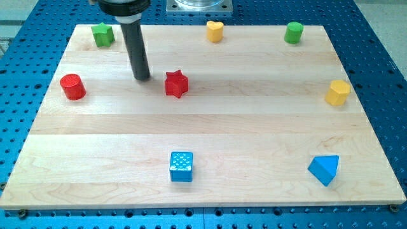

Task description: Push the red star bottom left corner to the board

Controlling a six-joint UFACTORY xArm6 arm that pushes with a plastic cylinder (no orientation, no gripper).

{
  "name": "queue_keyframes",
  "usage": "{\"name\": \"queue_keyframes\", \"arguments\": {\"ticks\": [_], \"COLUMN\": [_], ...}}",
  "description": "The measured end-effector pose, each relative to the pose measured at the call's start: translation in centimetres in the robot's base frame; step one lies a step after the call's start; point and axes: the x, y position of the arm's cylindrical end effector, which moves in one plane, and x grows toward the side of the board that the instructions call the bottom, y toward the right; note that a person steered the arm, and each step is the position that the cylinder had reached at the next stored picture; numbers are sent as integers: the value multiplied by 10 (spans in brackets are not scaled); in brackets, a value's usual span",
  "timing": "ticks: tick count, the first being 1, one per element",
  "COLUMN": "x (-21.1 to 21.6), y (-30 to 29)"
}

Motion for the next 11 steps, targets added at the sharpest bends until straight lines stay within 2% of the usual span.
{"name": "queue_keyframes", "arguments": {"ticks": [1, 2, 4, 5, 6, 7, 8, 9, 10, 11], "x": [-2, -24, -47, -13, 32, 79, 101, 84, 159, 185], "y": [4, 11, 74, 92, 81, 19, -44, -48, -90, -104]}}
